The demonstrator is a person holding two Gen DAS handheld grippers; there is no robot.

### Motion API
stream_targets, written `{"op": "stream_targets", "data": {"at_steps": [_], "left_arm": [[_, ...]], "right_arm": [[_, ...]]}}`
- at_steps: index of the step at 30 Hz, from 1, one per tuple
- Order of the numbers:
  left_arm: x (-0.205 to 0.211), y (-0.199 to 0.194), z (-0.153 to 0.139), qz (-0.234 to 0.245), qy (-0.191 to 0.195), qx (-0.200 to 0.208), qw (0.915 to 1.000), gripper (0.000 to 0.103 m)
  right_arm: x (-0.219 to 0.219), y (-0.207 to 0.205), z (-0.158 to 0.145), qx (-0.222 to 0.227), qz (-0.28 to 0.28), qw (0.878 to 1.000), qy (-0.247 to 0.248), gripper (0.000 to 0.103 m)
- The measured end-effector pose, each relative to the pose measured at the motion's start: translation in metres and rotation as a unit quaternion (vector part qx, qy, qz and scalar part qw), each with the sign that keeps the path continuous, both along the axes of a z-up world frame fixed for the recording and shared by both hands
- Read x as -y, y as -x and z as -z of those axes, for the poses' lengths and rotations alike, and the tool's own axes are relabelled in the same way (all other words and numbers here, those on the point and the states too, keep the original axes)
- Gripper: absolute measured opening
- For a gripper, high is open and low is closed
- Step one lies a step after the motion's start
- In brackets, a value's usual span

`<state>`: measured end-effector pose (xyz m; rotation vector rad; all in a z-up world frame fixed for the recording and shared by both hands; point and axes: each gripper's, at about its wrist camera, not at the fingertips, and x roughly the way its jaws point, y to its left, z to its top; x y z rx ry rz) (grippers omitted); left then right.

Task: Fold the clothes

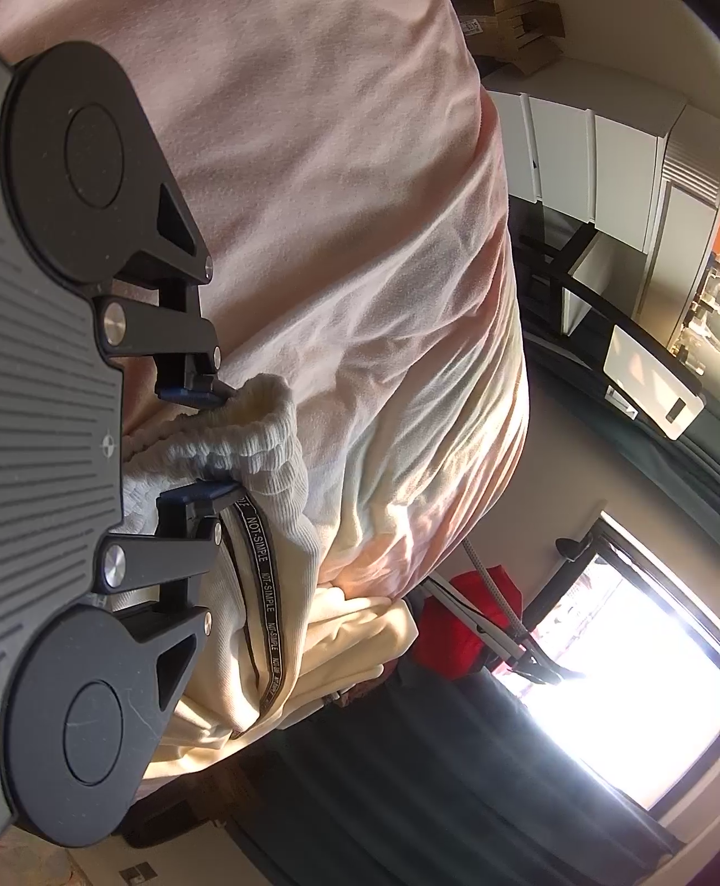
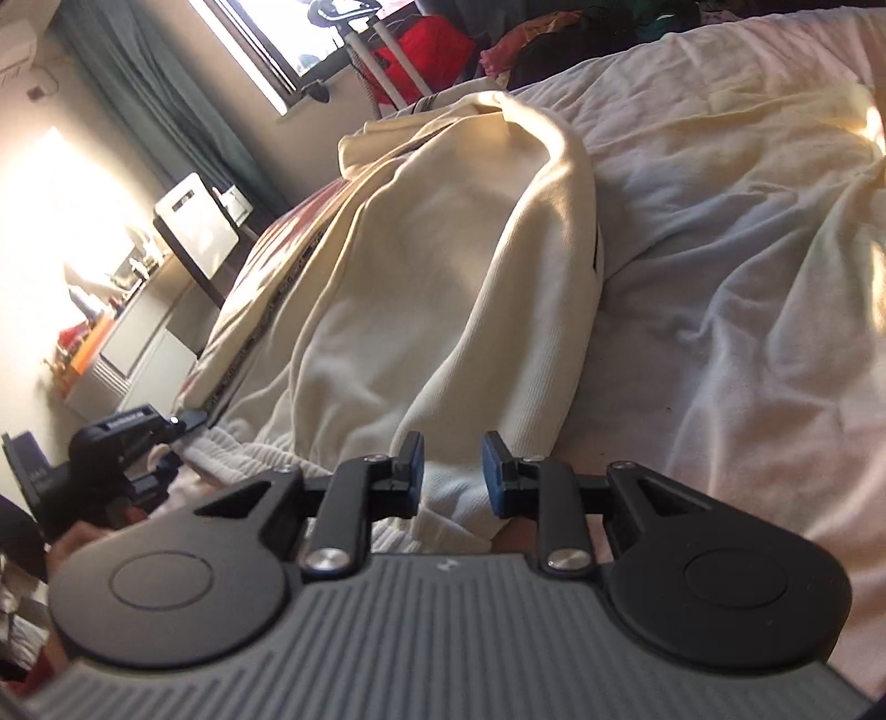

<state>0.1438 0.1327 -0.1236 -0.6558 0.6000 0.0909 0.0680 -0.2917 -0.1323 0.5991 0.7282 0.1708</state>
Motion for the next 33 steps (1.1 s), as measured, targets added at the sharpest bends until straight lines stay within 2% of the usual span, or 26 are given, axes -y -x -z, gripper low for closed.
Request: {"op": "stream_targets", "data": {"at_steps": [1,2,4,8,10,15,16,17,18,20,23,25,27,29,33], "left_arm": [[0.0,0.0,0.0,-0.001,0.0,-0.001,1.0,0.032],[-0.001,0.0,0.001,-0.003,0.0,-0.002,1.0,0.035],[-0.002,0.0,0.001,-0.004,0.003,-0.002,1.0,0.037],[-0.002,-0.003,0.004,0.009,0.018,0.003,0.9998,0.038],[0.002,-0.006,0.006,0.016,0.009,-0.001,0.9998,0.038],[0.009,-0.018,0.013,0.024,0.0,-0.003,0.9997,0.038],[0.009,-0.02,0.012,0.026,-0.001,-0.001,0.9997,0.036],[0.009,-0.022,0.011,0.028,-0.002,0.001,0.9996,0.03],[0.008,-0.024,0.008,0.03,-0.003,0.003,0.9995,0.023],[0.006,-0.028,0.002,0.033,-0.007,0.007,0.9994,0.02],[-0.001,-0.037,-0.025,0.029,-0.025,0.025,0.999,0.019],[-0.013,-0.044,-0.051,0.019,-0.034,0.046,0.9982,0.018],[-0.03,-0.055,-0.079,0.007,-0.043,0.059,0.9973,0.018],[-0.049,-0.07,-0.105,-0.004,-0.075,0.063,0.9952,0.018],[-0.096,-0.113,-0.143,-0.043,-0.14,0.034,0.9887,0.018]], "right_arm": [[0.005,-0.001,0.002,-0.005,0.006,1.0,-0.018,0.045],[0.009,-0.002,0.004,-0.011,0.011,0.999,-0.037,0.062],[0.013,-0.005,0.012,-0.03,0.024,0.997,-0.066,0.074],[0.01,-0.013,0.03,-0.065,0.019,0.991,-0.113,0.074],[0.005,-0.019,0.04,-0.089,0.02,0.99,-0.107,0.073],[-0.009,-0.035,0.044,-0.071,-0.003,0.993,-0.096,0.073],[-0.012,-0.037,0.043,-0.066,-0.006,0.993,-0.093,0.065],[-0.014,-0.037,0.044,-0.064,-0.006,0.994,-0.086,0.05],[-0.013,-0.035,0.043,-0.062,-0.005,0.994,-0.09,0.044],[-0.01,-0.031,0.04,-0.055,0.0,0.992,-0.11,0.031],[-0.014,-0.019,0.026,-0.032,0.001,0.989,-0.143,0.027],[-0.031,-0.014,0.015,-0.018,-0.014,0.988,-0.152,0.026],[-0.057,-0.013,0.007,-0.008,-0.038,0.986,-0.162,0.025],[-0.093,-0.018,0.003,-0.003,-0.063,0.981,-0.182,0.025],[-0.179,-0.043,0.001,0.005,-0.118,0.969,-0.216,0.023]]}}
